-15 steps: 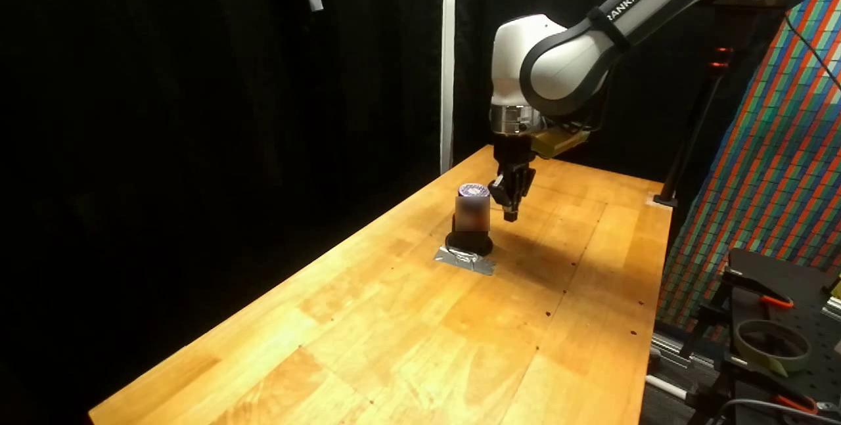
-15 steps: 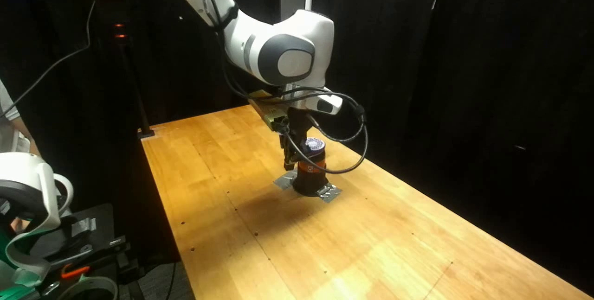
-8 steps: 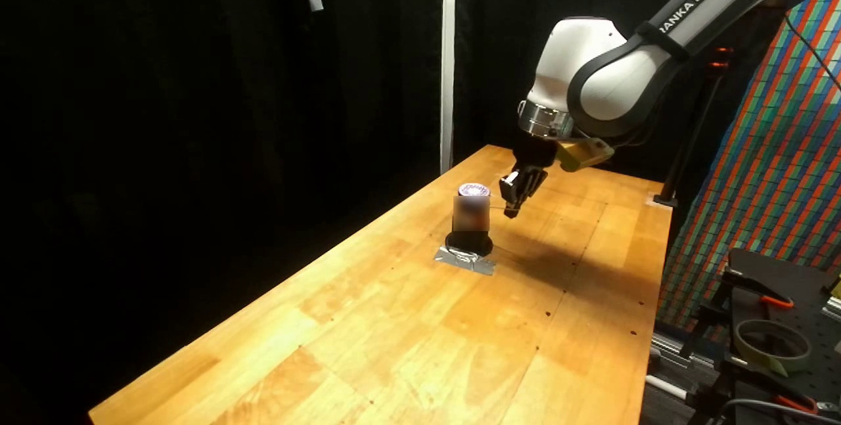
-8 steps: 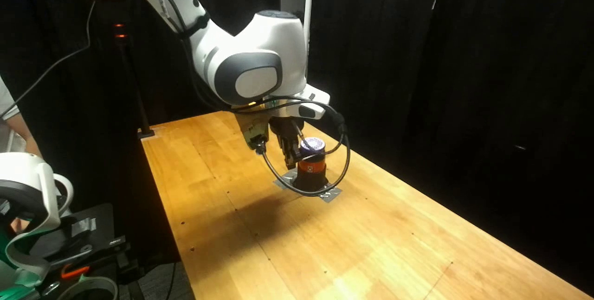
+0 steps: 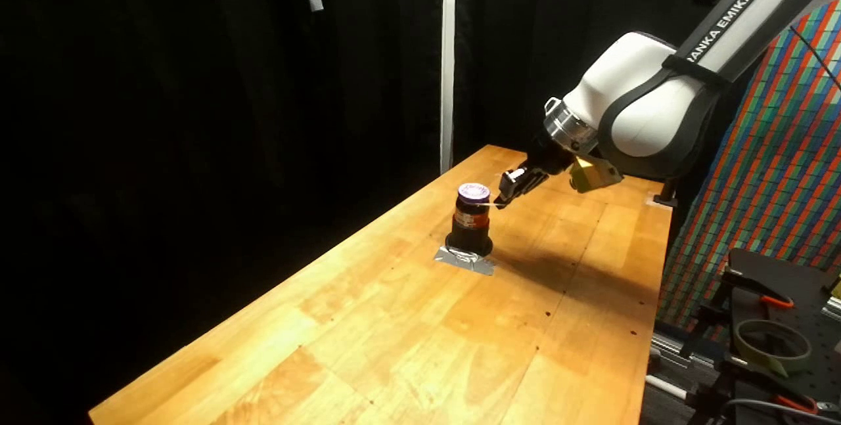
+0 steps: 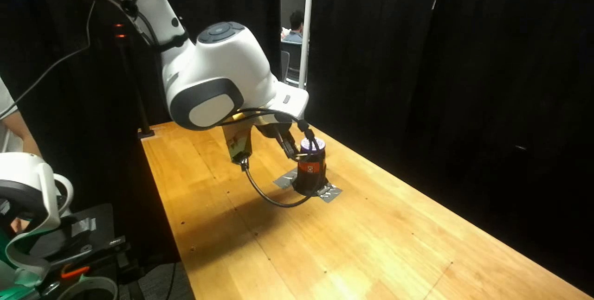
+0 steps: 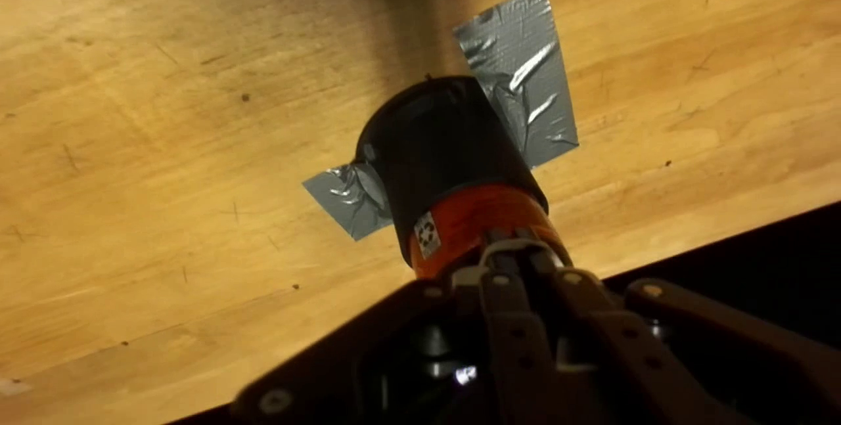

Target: Put the elastic rubber on the object

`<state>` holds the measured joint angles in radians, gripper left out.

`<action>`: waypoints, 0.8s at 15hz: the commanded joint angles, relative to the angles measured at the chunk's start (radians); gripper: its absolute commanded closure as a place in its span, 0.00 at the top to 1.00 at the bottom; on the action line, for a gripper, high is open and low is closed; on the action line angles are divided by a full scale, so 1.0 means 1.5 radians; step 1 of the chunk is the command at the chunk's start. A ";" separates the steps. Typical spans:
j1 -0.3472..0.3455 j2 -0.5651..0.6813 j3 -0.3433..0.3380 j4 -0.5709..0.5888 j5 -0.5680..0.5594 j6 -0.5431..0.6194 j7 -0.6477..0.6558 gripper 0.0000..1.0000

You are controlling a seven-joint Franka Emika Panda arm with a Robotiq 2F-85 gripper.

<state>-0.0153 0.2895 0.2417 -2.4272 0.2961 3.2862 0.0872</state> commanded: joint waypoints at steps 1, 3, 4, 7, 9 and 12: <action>-0.055 0.009 0.069 -0.045 -0.016 0.146 0.009 0.10; -0.064 0.022 0.077 -0.067 -0.032 0.228 0.017 0.10; -0.064 0.030 0.076 -0.075 -0.038 0.264 0.017 0.10; -0.018 0.044 0.013 -0.095 -0.088 0.333 0.060 0.10; -0.017 0.053 0.000 -0.103 -0.121 0.363 0.091 0.10; -0.033 0.071 -0.001 -0.109 -0.185 0.430 0.153 0.11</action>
<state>-0.0563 0.3832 0.2505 -2.5684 0.1035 3.8265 0.2257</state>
